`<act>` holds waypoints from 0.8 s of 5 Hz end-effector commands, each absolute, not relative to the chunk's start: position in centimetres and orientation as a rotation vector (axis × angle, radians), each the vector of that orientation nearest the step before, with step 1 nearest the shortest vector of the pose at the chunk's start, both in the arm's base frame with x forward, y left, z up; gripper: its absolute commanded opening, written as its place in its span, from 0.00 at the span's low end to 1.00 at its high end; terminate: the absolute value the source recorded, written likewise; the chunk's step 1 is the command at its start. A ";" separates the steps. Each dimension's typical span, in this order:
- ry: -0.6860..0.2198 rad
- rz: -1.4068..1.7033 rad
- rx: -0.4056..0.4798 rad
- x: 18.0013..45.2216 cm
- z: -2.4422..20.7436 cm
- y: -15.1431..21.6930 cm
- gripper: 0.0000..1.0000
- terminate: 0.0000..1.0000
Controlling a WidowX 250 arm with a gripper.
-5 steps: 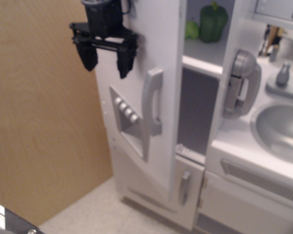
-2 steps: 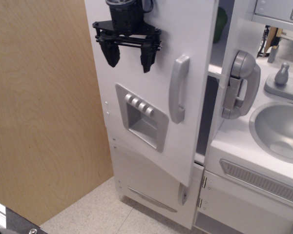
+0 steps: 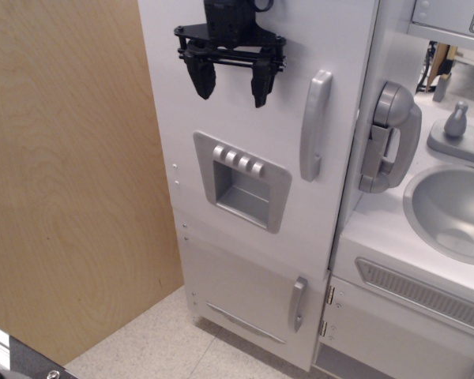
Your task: Close fridge
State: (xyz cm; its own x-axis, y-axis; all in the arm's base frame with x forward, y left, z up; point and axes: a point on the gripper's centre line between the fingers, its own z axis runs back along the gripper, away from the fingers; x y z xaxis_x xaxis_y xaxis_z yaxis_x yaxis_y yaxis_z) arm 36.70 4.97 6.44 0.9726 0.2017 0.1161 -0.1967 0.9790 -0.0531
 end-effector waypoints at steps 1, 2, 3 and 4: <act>-0.180 0.210 -0.043 38.4 8.9 5.0 1.00 0.00; -0.185 0.215 -0.046 38.5 9.0 5.0 1.00 0.00; -0.189 0.227 -0.048 39.0 9.2 5.0 1.00 0.00; -0.190 0.212 -0.054 38.3 9.3 5.0 1.00 0.00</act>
